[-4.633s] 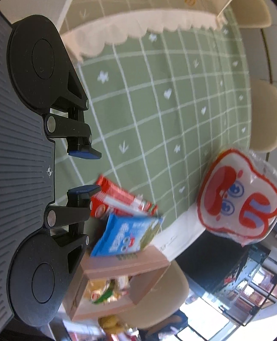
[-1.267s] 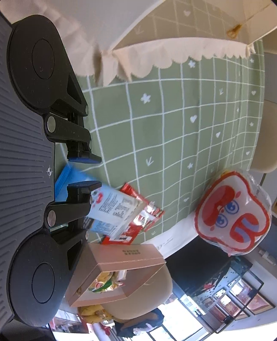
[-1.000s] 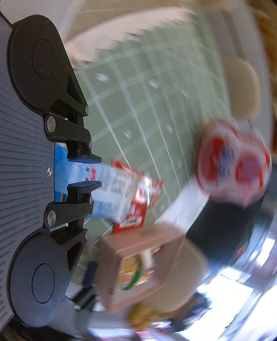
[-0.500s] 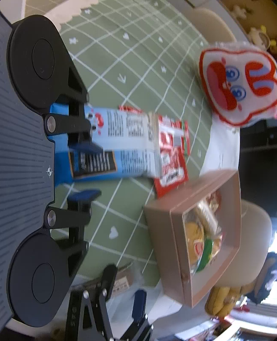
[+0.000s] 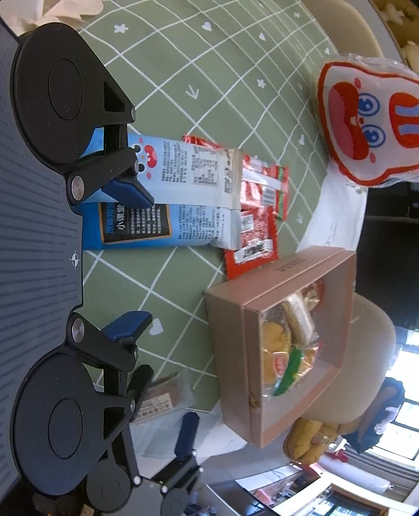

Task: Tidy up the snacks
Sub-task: 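Grasp the clear wrapped biscuit packet with the right tool while the left tool lifts the blue packet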

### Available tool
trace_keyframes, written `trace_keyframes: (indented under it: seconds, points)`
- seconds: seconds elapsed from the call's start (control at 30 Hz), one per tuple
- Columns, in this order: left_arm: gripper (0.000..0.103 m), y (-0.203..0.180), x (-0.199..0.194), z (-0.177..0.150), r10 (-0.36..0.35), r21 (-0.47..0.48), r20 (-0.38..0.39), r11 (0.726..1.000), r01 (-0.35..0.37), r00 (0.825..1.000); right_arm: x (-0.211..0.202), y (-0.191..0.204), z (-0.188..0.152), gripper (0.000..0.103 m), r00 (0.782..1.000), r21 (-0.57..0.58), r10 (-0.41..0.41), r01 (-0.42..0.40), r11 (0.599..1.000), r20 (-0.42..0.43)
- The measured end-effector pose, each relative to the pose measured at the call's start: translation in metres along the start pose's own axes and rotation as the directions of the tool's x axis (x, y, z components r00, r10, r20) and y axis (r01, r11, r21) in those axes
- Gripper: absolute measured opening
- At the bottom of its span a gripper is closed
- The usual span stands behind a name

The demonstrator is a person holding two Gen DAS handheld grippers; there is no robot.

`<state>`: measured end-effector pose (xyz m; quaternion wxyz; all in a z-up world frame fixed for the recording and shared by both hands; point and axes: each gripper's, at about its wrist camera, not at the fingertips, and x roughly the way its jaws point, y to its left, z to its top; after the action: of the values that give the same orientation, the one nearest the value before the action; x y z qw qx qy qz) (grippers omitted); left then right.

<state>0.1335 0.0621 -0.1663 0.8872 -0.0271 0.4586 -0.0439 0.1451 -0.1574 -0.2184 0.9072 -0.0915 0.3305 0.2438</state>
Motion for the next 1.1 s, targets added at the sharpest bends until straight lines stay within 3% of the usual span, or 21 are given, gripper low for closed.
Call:
trace_keyframes:
  seconds: [0.07,0.17,0.37,0.53,0.73,0.93,1.1]
  points:
    - [0.071,0.006,-0.007,0.002,0.026,-0.019,0.034,1.0,-0.025,0.999,0.0,0.0,0.0,0.087,1.0,0.0,0.0,0.0,1.0,0.0]
    - [0.07,0.022,-0.013,0.006,0.122,-0.038,0.063,0.992,-0.12,0.99,0.0,0.0,0.0,0.087,1.0,0.001,0.001,-0.001,1.0,0.0]
    - [0.07,0.062,0.0,0.01,0.029,-0.236,0.034,0.971,-0.021,0.999,0.001,0.001,0.001,0.091,1.0,-0.005,0.01,-0.01,1.0,-0.003]
    - [0.077,0.06,0.011,0.009,0.063,-0.191,0.011,0.98,-0.06,0.998,0.001,0.001,0.001,0.092,1.0,-0.005,0.011,-0.011,1.0,-0.004]
    - [0.081,0.063,0.016,0.007,0.056,-0.191,0.019,0.98,-0.051,0.998,0.003,0.001,0.002,0.097,0.999,-0.019,0.03,-0.031,0.999,-0.018]
    - [0.061,0.039,0.008,0.001,-0.005,-0.122,0.013,0.993,0.006,1.0,0.005,0.002,0.006,0.103,0.995,-0.055,0.073,-0.077,0.996,-0.074]
    - [0.057,0.006,-0.008,-0.02,-0.048,-0.067,-0.017,0.997,0.047,0.999,-0.003,0.004,0.004,0.099,0.993,-0.058,0.066,-0.072,0.996,-0.094]
